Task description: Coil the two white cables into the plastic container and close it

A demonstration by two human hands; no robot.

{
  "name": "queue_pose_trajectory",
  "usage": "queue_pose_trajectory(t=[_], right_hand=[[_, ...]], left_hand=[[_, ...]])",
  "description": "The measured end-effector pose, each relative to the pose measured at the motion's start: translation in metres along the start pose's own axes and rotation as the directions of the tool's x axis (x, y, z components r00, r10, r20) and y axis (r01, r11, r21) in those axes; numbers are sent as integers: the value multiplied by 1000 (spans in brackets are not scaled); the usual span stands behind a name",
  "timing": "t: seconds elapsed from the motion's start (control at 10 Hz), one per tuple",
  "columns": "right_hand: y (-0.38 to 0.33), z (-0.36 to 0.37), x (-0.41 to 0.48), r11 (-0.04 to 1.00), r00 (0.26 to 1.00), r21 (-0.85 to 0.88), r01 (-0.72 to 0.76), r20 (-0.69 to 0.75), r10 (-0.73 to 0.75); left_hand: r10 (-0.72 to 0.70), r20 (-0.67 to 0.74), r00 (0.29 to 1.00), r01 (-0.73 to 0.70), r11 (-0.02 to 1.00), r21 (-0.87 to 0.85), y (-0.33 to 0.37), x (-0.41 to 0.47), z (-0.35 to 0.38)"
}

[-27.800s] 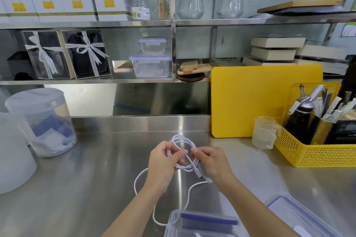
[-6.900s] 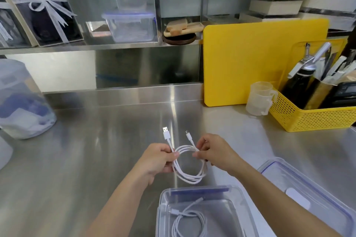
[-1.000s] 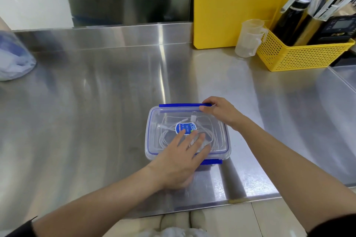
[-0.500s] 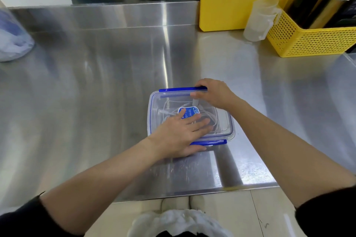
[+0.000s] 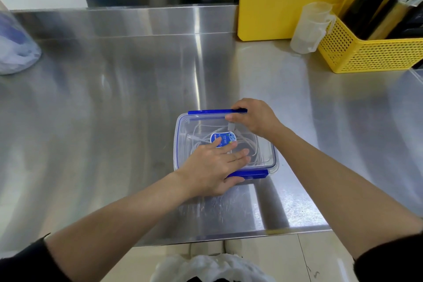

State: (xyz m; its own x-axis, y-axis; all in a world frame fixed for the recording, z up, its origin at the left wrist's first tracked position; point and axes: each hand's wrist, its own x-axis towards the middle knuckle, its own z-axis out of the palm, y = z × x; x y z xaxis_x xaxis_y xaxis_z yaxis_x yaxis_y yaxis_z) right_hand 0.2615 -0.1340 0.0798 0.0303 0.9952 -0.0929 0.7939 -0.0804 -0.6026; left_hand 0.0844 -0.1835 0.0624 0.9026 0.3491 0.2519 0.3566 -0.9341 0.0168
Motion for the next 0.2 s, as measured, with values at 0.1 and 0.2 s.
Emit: queue_pose_trajectory(t=[0.1,0.2], right_hand=[[1,0,-1,1000,1000,-17,22,9,-22],[-2,-8,-1,997,994,-72,42,104,-34]], left_hand=[[-26,8,1000,26,999,-19,3,-2,-4],[-84,-37,996,77,984,-161,6,9,-23]])
